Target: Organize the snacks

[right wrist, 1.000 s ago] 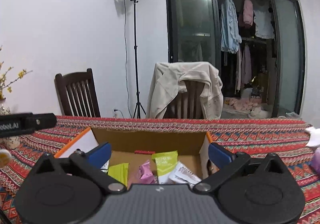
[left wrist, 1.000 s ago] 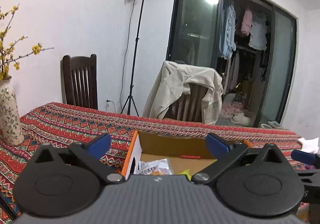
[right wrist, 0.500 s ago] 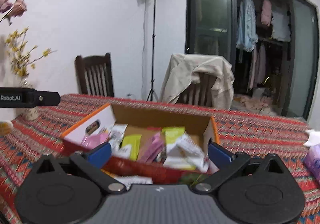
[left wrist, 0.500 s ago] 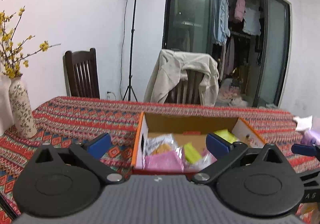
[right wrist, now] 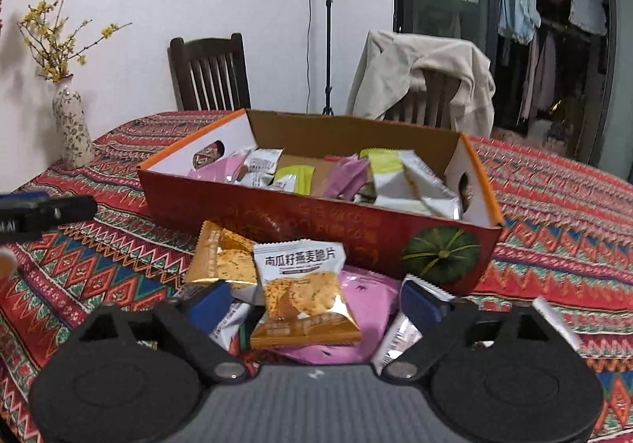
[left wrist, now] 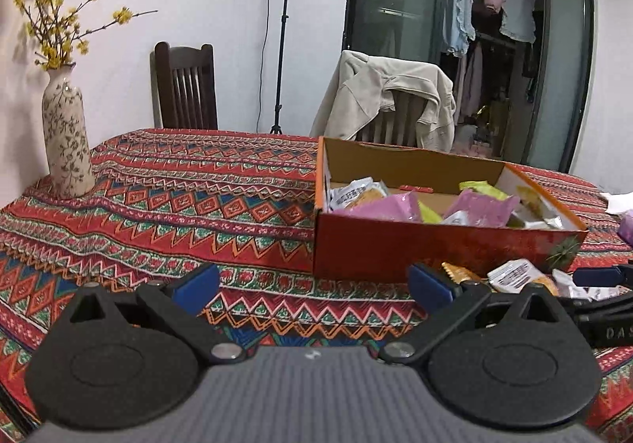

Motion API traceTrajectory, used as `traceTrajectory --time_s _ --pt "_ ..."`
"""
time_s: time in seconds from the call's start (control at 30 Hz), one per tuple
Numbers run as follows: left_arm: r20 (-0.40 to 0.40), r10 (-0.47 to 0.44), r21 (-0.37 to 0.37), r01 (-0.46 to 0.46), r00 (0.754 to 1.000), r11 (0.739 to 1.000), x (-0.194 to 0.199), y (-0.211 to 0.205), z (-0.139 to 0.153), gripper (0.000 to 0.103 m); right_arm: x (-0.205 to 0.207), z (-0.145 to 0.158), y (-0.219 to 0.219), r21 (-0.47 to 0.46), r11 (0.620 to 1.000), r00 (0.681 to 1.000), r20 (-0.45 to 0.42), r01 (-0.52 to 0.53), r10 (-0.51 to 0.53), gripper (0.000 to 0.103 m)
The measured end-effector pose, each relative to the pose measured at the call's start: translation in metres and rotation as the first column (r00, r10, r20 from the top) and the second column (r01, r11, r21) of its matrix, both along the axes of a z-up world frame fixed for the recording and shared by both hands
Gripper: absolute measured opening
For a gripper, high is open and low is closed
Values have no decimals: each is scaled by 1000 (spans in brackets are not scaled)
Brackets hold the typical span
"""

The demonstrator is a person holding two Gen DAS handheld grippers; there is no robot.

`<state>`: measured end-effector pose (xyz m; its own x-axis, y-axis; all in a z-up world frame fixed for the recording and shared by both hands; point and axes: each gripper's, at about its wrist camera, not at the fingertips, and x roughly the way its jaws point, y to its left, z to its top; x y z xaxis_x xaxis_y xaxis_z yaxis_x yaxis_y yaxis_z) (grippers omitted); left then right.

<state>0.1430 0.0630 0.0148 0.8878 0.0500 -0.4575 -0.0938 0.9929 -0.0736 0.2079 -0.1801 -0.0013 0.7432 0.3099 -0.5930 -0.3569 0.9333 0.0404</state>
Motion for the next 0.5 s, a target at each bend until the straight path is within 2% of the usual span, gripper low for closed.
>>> traceTrajectory --time_s 0.2,0.3,0.37,0.5 --pt "24 -19 -17 20 1000 1000 0 3 -6 103 10 -16 9 -36 999 1000 -13 10 -11 79" --pt "33 -26 -3 26 999 1000 0 0 -7 103 10 -20 9 -42 999 1000 9 18 -18 68" --pt "32 -29 6 29 999 1000 1 -2 -8 103 8 -19 8 -31 999 1000 20 7 -6 48" --pt "25 -27 1 27 999 1000 3 -1 -10 103 4 -17 6 -16 1000 999 46 10 -9 44"
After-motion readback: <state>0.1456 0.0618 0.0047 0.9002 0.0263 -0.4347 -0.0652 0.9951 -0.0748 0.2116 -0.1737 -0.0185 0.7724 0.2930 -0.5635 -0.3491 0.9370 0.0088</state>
